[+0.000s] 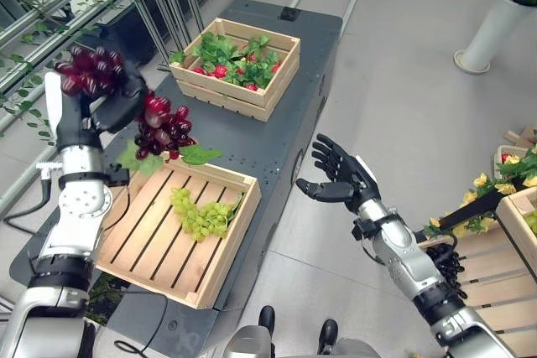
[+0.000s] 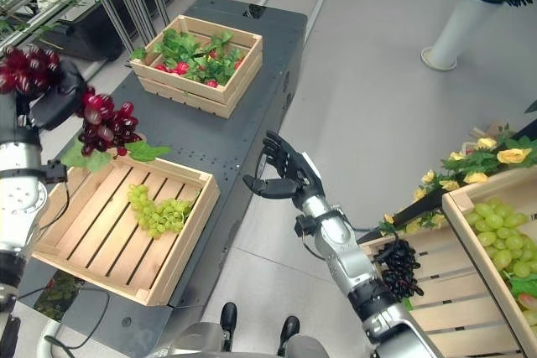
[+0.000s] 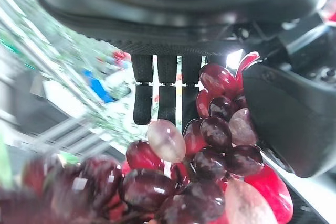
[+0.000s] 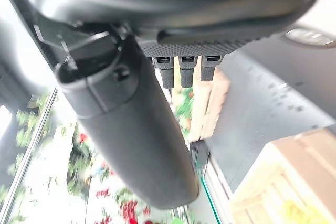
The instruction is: Pick up the fruits from the basket on one side to the basket on the other side
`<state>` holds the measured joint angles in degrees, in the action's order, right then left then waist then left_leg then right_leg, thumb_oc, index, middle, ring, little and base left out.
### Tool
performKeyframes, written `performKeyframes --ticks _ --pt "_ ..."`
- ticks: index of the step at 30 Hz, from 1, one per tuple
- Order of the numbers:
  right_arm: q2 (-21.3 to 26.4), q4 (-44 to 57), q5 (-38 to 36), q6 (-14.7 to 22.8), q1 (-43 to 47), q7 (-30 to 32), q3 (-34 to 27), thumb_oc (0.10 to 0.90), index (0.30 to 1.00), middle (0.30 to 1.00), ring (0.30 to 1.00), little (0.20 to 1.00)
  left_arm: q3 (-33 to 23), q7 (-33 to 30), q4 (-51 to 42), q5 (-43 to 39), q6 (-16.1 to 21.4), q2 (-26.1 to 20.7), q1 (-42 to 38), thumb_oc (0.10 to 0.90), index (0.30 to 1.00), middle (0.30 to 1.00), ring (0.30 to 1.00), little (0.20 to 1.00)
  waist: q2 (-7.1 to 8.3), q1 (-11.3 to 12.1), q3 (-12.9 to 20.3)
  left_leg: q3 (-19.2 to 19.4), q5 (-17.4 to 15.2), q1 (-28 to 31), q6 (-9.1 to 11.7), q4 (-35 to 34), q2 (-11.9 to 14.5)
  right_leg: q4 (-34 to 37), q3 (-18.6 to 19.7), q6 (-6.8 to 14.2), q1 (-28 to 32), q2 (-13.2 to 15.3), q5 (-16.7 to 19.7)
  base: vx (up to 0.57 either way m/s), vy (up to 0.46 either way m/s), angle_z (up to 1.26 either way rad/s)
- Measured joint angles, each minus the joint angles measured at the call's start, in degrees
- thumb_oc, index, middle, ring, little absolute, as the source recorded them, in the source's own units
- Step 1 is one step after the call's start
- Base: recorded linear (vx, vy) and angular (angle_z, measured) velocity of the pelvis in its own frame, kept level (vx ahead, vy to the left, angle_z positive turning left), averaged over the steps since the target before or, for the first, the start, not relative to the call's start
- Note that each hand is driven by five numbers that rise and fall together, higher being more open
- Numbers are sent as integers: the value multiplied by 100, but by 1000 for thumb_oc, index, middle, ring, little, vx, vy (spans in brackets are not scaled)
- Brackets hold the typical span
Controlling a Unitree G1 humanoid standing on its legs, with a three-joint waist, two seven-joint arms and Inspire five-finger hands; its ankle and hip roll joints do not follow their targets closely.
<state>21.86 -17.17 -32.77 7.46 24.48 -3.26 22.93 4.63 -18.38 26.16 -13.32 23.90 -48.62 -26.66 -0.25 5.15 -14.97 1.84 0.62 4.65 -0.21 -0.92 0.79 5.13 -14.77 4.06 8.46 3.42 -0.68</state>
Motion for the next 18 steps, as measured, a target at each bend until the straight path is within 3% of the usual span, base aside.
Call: performKeyframes --ticks 4,7,10,18 --pt "86 3 -317 -509 897 -64 55 800 900 900 900 900 671 171 -1 -53 -129 -74 -712 400 300 300 300 300 1 19 3 7 183 138 -1 -277 7 0 14 -1 -6 -18 38 -60 -126 -2" --pt "323 -128 -645 -837 1812 -241 363 800 900 900 900 900 1619 484 377 -119 -216 -101 -1806 400 300 300 300 300 16 54 22 -13 276 91 2 -348 -1 -1 13 -16 -84 -31 92 -57 -116 0" --pt "319 -352 -681 -841 2449 -367 517 800 900 900 900 900 2032 854 325 -234 -228 -140 -2298 400 300 300 300 300 26 21 45 -7 290 81 5 -358 -3 -1 28 -18 -105 -43 115 -15 -55 -3" --pt "466 -972 -1106 -1000 3079 -464 547 800 900 900 900 900 2757 1555 471 -441 -402 -128 -3048 400 300 300 300 300 19 -104 128 9 291 102 6 -367 6 -2 58 -29 -103 -42 123 3 -47 -2"
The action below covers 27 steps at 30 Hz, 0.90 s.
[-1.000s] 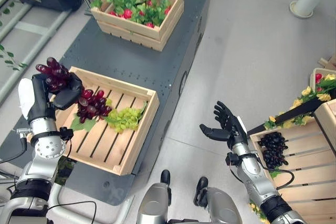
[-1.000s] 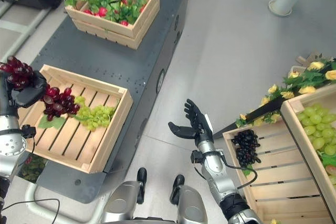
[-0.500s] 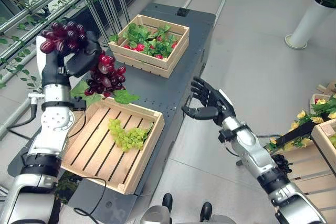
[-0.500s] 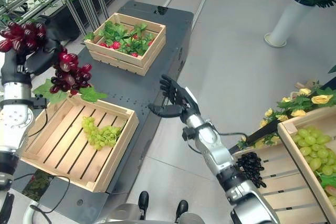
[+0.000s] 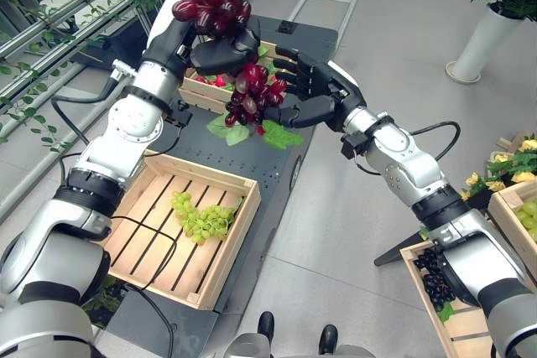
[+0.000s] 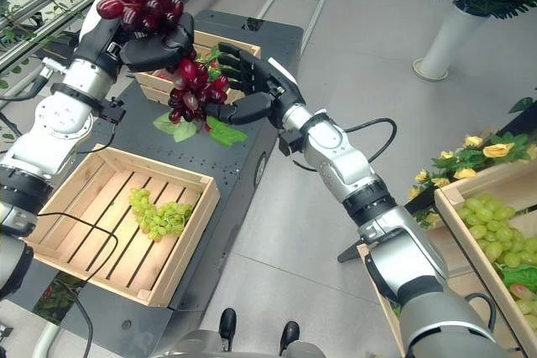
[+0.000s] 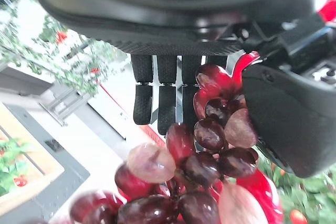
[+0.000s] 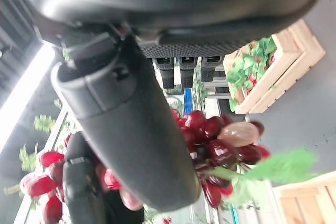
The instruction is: Pick up the fruits from the basket on one side to the basket on the other side
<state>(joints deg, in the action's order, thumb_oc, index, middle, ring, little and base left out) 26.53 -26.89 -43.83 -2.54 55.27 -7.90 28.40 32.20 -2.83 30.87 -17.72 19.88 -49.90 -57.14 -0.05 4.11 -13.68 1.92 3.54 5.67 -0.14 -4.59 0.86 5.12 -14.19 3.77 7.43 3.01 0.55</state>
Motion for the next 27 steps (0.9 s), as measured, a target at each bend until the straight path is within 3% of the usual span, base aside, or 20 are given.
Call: performKeyframes --ticks 11,20,27 --pt "73 -319 -253 -185 582 1 254 800 900 900 900 900 583 343 444 -352 -92 290 -770 400 300 300 300 300 0 -181 0 11 1 13 1 -3 0 -1 22 -2 5 4 2 0 0 0" --pt "-42 -387 -976 -286 582 -57 316 800 900 900 900 900 797 375 410 -561 -89 577 -1070 400 300 300 300 300 -2 -266 1 57 0 60 1 -26 0 -1 94 3 13 4 6 2 3 -3" --pt "-63 -593 -1938 -667 581 -646 376 800 900 900 900 900 803 375 397 -629 -89 674 -1077 400 300 300 300 300 -2 -321 1 94 0 67 1 -27 6 -1 109 1 11 2 7 -1 -2 0"
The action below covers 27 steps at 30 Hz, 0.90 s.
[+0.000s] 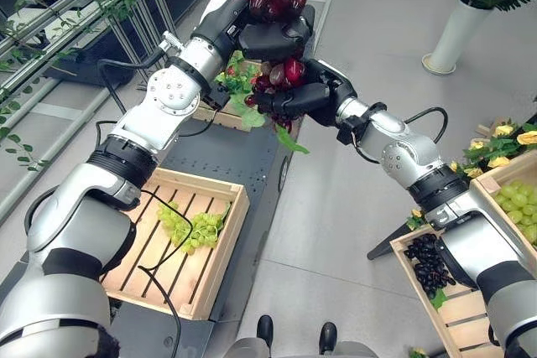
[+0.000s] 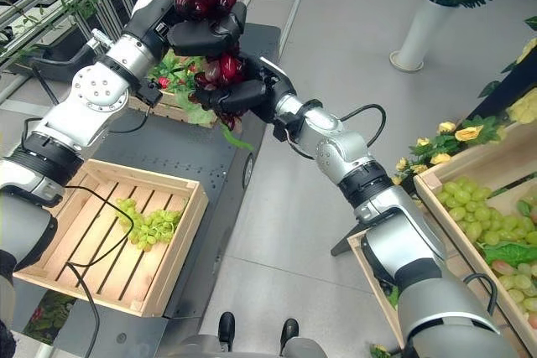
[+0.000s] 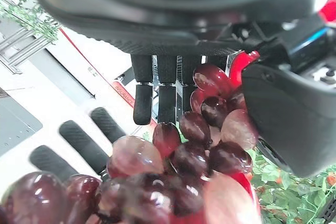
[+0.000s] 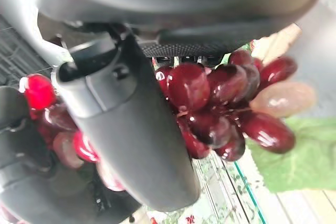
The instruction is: Pick up the fruits from the basket on one side to the basket on the other side
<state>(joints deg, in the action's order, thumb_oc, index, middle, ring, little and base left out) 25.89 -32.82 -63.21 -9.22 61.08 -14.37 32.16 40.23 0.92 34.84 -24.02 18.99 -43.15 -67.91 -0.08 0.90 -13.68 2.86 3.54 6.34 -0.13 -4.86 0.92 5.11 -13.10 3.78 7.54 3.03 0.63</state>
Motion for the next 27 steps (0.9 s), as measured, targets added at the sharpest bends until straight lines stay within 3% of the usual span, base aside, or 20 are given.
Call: performKeyframes --ticks 9,10,11,21,22,23,24,27 --pt "-222 -55 -318 83 2 -302 -2 800 900 900 900 900 0 222 4 -727 -1 109 0 400 300 300 300 300 -1 19 0 12 0 4 0 -3 -1 0 0 0 2 0 0 0 0 0" --pt "-236 -55 -320 99 2 -302 -2 568 552 552 552 552 0 255 4 -826 -1 163 0 400 300 300 300 300 -1 35 0 18 0 4 0 -3 -2 0 -1 1 2 1 1 0 0 0" --pt "-251 -55 -320 123 2 -302 -2 400 300 300 300 300 -1 263 4 -832 -1 185 -1 400 300 300 300 300 -1 41 0 22 0 4 0 -3 -3 1 0 1 2 2 1 0 0 0" --pt "-444 -119 -492 446 -8 -181 -1 400 300 300 300 300 -71 280 -43 -838 7 239 -105 400 300 300 300 300 -2 21 0 44 0 12 0 -5 -2 1 20 2 1 0 2 0 0 0" --pt "-471 -119 -525 513 -14 -180 -1 400 300 300 300 300 -71 287 -29 -838 -3 249 -116 460 389 389 389 389 -2 15 0 48 0 15 0 -5 -2 1 24 2 1 -1 3 0 0 0" --pt "-478 -120 -547 566 -22 -180 -1 400 300 300 300 300 -79 295 11 -839 -5 278 -117 562 542 542 542 542 -5 16 2 49 0 18 0 -5 -2 1 26 2 3 -1 3 0 0 0" --pt "-477 -123 -549 571 -23 -180 -1 400 300 300 300 300 -82 297 28 -839 -9 288 -118 800 900 900 900 900 -5 15 2 52 0 18 0 -5 0 1 29 0 2 -2 4 0 0 0" --pt "-469 -141 -551 571 -27 -180 -1 400 300 300 300 300 -88 303 140 -839 -13 322 -121 800 900 900 900 900 -7 9 1 57 0 24 0 -5 1 0 37 -1 3 -3 8 0 0 0"
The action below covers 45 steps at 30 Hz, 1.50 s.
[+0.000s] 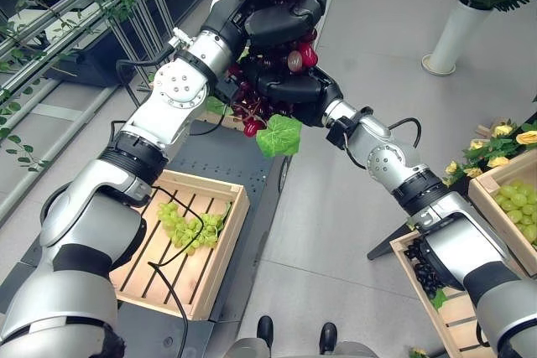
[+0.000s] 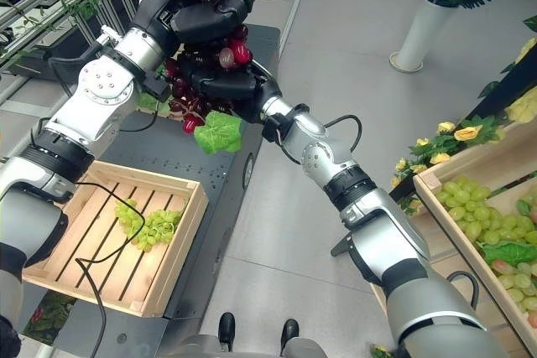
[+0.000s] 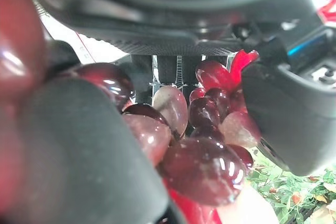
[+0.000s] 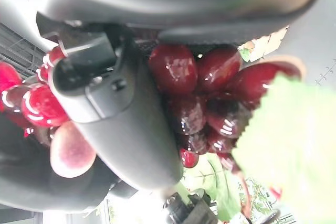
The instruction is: Pick up the fruits from the basket on one side to the basket on the other side
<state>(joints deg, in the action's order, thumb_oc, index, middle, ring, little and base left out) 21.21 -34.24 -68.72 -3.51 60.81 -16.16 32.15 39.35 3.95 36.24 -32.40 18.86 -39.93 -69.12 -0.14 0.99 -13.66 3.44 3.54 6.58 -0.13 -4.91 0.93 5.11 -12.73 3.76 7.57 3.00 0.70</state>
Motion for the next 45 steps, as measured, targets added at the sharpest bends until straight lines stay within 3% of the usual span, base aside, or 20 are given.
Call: performKeyframes --ticks 15,23,29,38,45 --pt "101 -226 -110 26 -497 136 -216 400 300 300 300 300 -50 -247 529 27 -335 2 11 800 900 900 900 900 0 -35 0 157 -1 78 0 -12 4 0 169 0 -3 -21 41 1 4 -5" --pt "365 -787 134 36 -1106 167 -743 400 300 300 300 300 -801 -295 797 131 -353 -194 443 800 900 900 900 900 0 -199 0 236 -2 117 -1 -15 13 0 295 0 -15 -32 87 4 5 -7" --pt "566 -1153 374 37 -1652 162 -1214 400 300 300 300 300 -1015 -98 948 244 -352 -364 1049 800 900 900 900 900 0 -309 0 369 -6 176 1 -18 43 0 433 -19 -18 -64 126 15 8 -13" --pt "759 -1370 1556 39 -2585 169 -1369 400 300 300 300 300 -1218 120 838 245 -351 -328 2282 800 900 900 900 900 0 -331 0 484 -12 209 9 -21 98 0 619 -60 -83 -124 217 6 1 -13" --pt "735 -1492 2609 40 -3333 168 -1380 400 300 300 300 300 -1881 268 453 233 -190 377 3739 800 900 900 900 900 -6 -287 5 468 -14 200 6 -23 84 0 632 -50 -100 -117 238 2 1 -2"
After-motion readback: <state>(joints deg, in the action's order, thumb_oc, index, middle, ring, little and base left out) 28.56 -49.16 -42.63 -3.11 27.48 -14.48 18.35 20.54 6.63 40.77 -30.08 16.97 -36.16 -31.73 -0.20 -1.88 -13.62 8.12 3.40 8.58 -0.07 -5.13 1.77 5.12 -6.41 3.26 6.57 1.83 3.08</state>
